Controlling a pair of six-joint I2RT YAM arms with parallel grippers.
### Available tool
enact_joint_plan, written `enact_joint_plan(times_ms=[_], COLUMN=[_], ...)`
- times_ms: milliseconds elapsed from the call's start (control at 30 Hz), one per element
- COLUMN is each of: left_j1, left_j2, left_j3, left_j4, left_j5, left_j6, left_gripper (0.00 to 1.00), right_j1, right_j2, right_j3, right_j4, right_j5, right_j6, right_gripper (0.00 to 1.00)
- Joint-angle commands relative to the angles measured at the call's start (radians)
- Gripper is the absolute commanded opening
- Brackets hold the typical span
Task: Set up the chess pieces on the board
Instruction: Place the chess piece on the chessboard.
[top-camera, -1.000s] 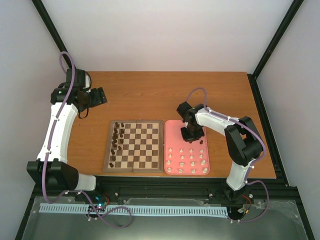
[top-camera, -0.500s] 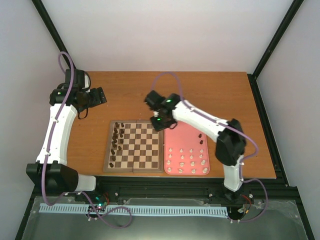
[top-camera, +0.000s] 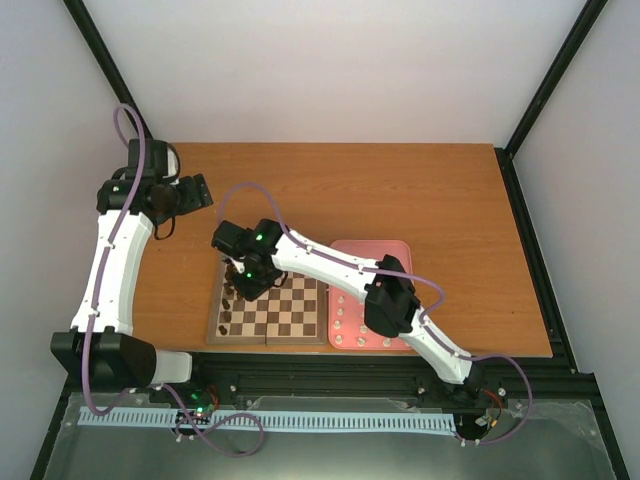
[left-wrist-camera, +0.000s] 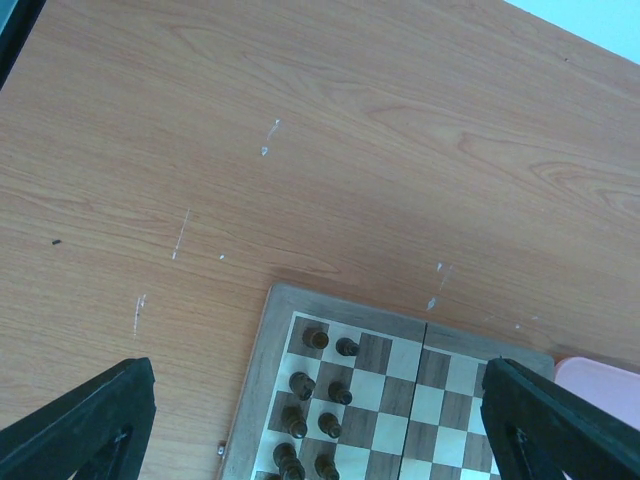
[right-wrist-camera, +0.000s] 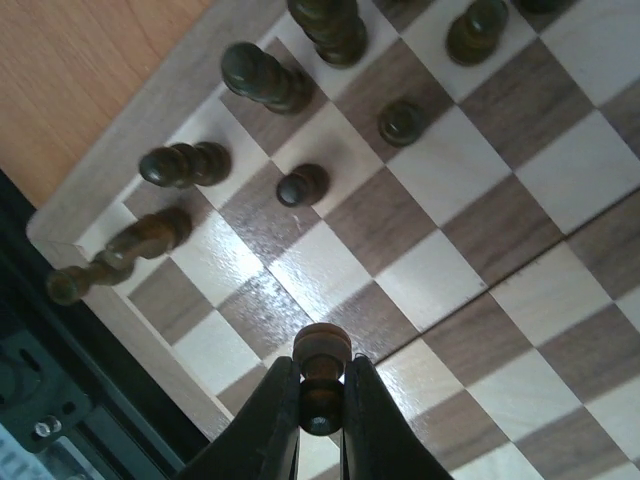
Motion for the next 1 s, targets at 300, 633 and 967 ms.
enact_joint_plan(times_ms=[300,633,967], left_j1=[-0.003,-0.003,-0.002], left_j2=[-0.048,-0.049,-0.044], left_j3=[0.001,-0.002,-0.004], left_j4=[0.014,0.017,0.018], left_j5=[0.017,0.019,0.018], left_j6=[-0.007,-0.008,-0.007], left_gripper=[1.0,1.0,1.0], right_j1=[0.017,0.023,0.024], right_j2=[0.111,0.137,0.168], right_j3=[0.123,0.125,0.153], right_j4=[-0.007,0.037,0.059], right_j5=[-0.153,-0.136,-0.116], right_j6=[-0.069,-0.073,-0.073], right_gripper=[0.03,0.03,0.04])
